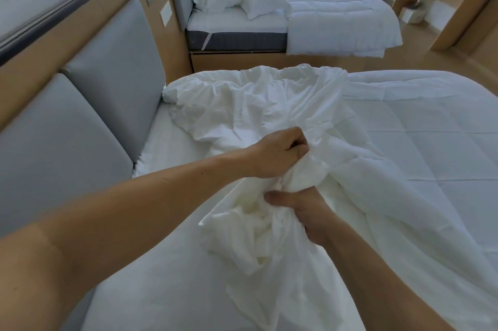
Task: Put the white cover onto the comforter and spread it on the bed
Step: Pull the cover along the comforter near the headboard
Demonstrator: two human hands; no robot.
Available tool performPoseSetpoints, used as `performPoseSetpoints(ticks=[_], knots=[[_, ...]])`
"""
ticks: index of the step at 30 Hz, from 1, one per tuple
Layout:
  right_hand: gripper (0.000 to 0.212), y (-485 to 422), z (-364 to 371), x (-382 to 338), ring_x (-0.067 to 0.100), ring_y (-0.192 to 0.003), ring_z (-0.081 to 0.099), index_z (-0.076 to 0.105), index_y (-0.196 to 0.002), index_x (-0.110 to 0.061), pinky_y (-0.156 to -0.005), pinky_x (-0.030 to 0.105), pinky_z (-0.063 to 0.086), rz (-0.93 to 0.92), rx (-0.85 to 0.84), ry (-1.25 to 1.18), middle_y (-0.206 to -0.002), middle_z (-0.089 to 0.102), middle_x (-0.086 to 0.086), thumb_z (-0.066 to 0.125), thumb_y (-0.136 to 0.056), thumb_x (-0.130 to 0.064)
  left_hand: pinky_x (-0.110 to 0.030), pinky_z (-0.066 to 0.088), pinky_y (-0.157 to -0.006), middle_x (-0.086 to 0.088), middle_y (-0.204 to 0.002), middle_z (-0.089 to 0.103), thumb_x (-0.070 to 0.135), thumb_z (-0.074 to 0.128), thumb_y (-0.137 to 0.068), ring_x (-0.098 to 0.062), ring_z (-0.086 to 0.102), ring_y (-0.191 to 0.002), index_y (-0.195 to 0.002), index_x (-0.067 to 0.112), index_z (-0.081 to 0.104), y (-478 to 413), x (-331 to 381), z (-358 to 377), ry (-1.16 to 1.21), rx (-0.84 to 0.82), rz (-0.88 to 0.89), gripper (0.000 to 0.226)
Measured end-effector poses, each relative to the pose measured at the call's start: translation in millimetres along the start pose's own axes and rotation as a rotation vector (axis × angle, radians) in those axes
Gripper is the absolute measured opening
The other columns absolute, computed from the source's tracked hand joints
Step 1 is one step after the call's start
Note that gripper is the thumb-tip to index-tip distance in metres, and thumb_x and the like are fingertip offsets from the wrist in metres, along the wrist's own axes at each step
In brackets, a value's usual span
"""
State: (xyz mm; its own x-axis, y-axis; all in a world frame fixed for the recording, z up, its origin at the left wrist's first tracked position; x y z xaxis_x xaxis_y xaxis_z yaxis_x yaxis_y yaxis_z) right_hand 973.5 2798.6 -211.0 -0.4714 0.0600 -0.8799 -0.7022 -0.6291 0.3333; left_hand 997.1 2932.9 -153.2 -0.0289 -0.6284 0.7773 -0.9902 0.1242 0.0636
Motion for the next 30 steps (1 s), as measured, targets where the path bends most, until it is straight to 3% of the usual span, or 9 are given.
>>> performPoseSetpoints(ticks=[2, 9, 12, 15, 18, 20, 24, 27, 30], knots=[[0.053, 1.7, -6.4, 0.7, 0.040, -0.102, 0.069, 0.065, -0.120, -0.005, -0.091, 0.059, 0.054, 0.057, 0.000, 0.030, -0.112, 0.071, 0.022, 0.077, -0.070, 0.003, -0.018, 0.040, -0.072, 0.010, -0.087, 0.056, 0.021, 0.050, -0.101, -0.003, 0.051, -0.077, -0.090, 0.021, 0.053, -5.8, -6.7, -2.6, -0.065, 0.029, 0.034, 0.011], [0.059, 5.4, -28.3, -2.1, 0.044, -0.097, 0.069, 0.062, -0.120, -0.004, -0.077, 0.053, 0.059, 0.018, 0.059, -0.111, -0.108, 0.071, 0.024, 0.066, -0.062, 0.001, -0.007, 0.045, -0.070, 0.019, -0.083, 0.064, 0.021, 0.068, -0.093, 0.005, 0.055, -0.068, -0.095, 0.019, 0.072, -2.7, -35.9, 1.3, 0.167, 0.152, -0.057, 0.005], [0.069, 5.2, -36.5, -4.8, 0.042, -0.092, 0.071, 0.064, -0.118, 0.001, -0.073, 0.050, 0.059, 0.066, 0.138, -0.089, -0.103, 0.072, 0.024, 0.073, -0.049, -0.003, -0.011, 0.045, -0.073, 0.017, -0.097, 0.065, 0.027, 0.071, -0.090, 0.005, 0.057, -0.074, -0.115, 0.022, 0.068, 8.0, -57.9, -7.3, 0.170, 0.189, -0.126, 0.025], [0.085, 2.0, -39.8, -11.4, 0.046, -0.098, 0.067, 0.063, -0.122, 0.007, -0.086, 0.056, 0.055, 0.096, 0.182, -0.157, -0.110, 0.068, 0.029, 0.085, -0.042, -0.012, -0.024, 0.049, -0.090, 0.012, -0.120, 0.061, 0.043, 0.078, -0.082, -0.005, 0.061, -0.103, -0.135, 0.032, 0.050, 27.5, -84.1, -4.9, 0.257, -0.061, -0.292, 0.061], [0.076, 0.1, -36.4, -17.7, 0.047, -0.109, 0.064, 0.060, -0.126, 0.007, -0.088, 0.058, 0.054, 0.071, 0.143, -0.198, -0.121, 0.064, 0.031, 0.088, -0.060, -0.019, -0.025, 0.050, -0.082, 0.011, -0.099, 0.068, 0.051, 0.074, -0.083, -0.009, 0.063, -0.090, -0.110, 0.025, 0.067, 39.2, -100.2, 12.0, 0.113, -0.246, -0.354, 0.038], [0.054, 1.4, -36.8, -21.3, 0.044, -0.102, 0.068, 0.062, -0.122, 0.006, -0.078, 0.051, 0.059, 0.040, 0.135, -0.144, -0.116, 0.067, 0.029, 0.075, -0.073, -0.011, -0.029, 0.046, -0.072, 0.003, -0.081, 0.065, 0.044, 0.069, -0.090, -0.013, 0.059, -0.075, -0.088, 0.014, 0.070, 38.3, -98.0, 13.4, 0.140, -0.180, -0.332, 0.030], [0.049, 4.0, -32.6, -20.4, 0.045, -0.102, 0.068, 0.061, -0.123, 0.003, -0.076, 0.050, 0.059, -0.017, 0.110, -0.046, -0.113, 0.069, 0.026, 0.071, -0.075, 0.004, -0.032, 0.057, -0.083, -0.007, -0.093, 0.074, 0.028, 0.068, -0.092, -0.021, 0.070, -0.087, -0.088, 0.014, 0.076, 29.8, -72.1, -10.6, 0.521, -0.114, -0.293, 0.017], [0.048, -0.4, -22.5, -12.0, 0.044, -0.101, 0.068, 0.058, -0.126, 0.002, -0.075, 0.050, 0.059, -0.068, 0.149, -0.083, -0.115, 0.068, 0.027, 0.067, -0.080, 0.012, -0.040, 0.057, -0.092, -0.011, -0.101, 0.075, 0.038, 0.069, -0.090, -0.029, 0.070, -0.099, -0.089, 0.017, 0.078, 19.5, -51.7, -16.8, 0.407, -0.162, -0.239, 0.023], [0.047, -3.6, -12.8, -8.5, 0.041, -0.098, 0.070, 0.058, -0.126, 0.000, -0.074, 0.048, 0.059, -0.101, 0.174, -0.119, -0.111, 0.069, 0.024, 0.063, -0.081, 0.014, -0.037, 0.058, -0.089, -0.009, -0.104, 0.074, 0.042, 0.060, -0.096, -0.023, 0.071, -0.097, -0.101, 0.010, 0.075, 10.4, -36.7, -16.9, 0.272, -0.135, -0.200, 0.035]])
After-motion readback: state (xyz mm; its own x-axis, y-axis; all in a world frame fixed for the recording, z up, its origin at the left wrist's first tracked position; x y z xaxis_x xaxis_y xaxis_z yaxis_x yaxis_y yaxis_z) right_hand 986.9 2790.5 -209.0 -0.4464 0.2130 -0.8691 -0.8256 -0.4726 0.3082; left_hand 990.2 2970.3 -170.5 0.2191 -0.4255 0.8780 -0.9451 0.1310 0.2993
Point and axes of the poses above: each hand's wrist, its own y-axis away from the middle knuckle, its own z-axis out of the palm, x = y × z, the point moved 1 cm from there along -y, towards the middle knuckle
